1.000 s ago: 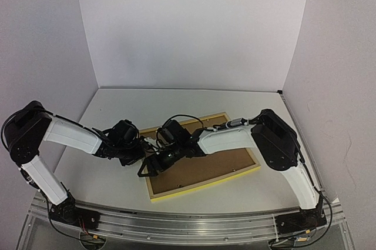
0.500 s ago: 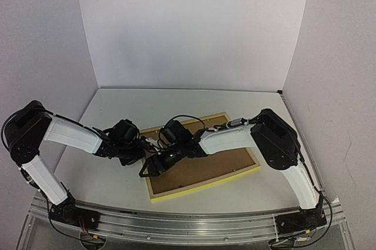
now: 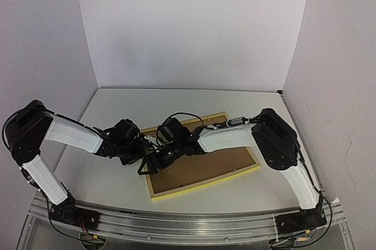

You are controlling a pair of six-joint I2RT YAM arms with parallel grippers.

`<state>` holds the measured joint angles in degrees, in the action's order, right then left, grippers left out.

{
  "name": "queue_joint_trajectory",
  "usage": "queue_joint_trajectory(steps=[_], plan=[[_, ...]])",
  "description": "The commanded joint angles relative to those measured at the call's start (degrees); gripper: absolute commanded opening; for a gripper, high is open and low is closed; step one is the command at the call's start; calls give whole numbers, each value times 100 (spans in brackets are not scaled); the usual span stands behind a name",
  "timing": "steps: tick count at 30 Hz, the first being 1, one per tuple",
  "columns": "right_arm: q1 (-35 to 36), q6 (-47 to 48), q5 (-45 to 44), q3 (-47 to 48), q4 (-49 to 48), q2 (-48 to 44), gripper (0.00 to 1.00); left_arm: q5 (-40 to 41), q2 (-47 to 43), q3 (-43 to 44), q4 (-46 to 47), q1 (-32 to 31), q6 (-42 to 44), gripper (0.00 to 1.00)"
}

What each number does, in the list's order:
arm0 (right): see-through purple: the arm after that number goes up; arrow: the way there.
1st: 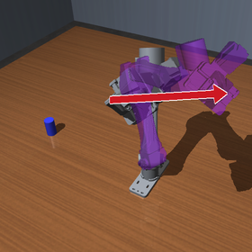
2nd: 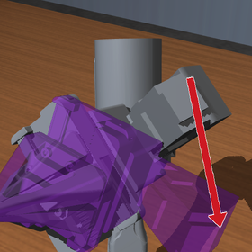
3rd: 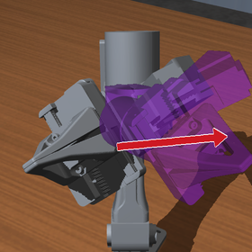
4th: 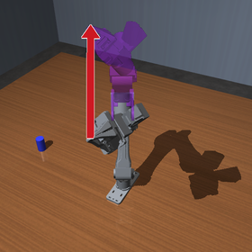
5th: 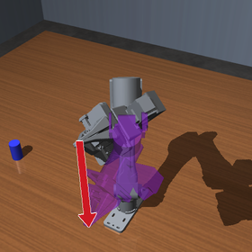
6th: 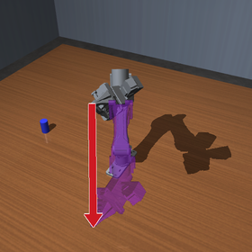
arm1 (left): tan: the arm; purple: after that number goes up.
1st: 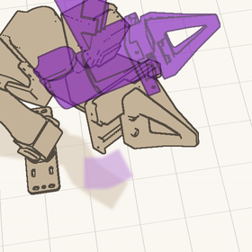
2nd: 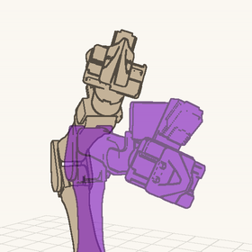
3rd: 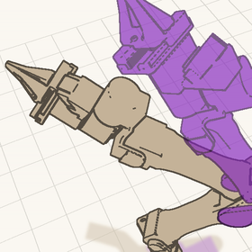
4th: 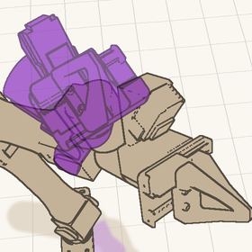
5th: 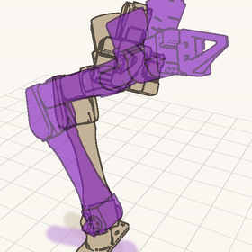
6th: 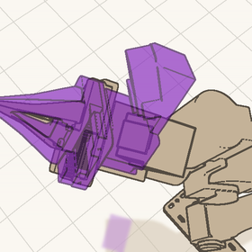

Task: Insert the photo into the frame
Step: Install the photo frame at the center of the board.

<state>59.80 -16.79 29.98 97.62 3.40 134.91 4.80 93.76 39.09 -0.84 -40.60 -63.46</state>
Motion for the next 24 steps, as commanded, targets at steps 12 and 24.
queue_joint_trajectory(steps=[12,24], plan=[[-1268,-606,-4762,-2651,100,-3868,98,-131,880,226,-864,114,612,0],[-1576,864,-3374,-5021,1000,-6285,92,-224,1554,1105,-855,589,2523,0]])
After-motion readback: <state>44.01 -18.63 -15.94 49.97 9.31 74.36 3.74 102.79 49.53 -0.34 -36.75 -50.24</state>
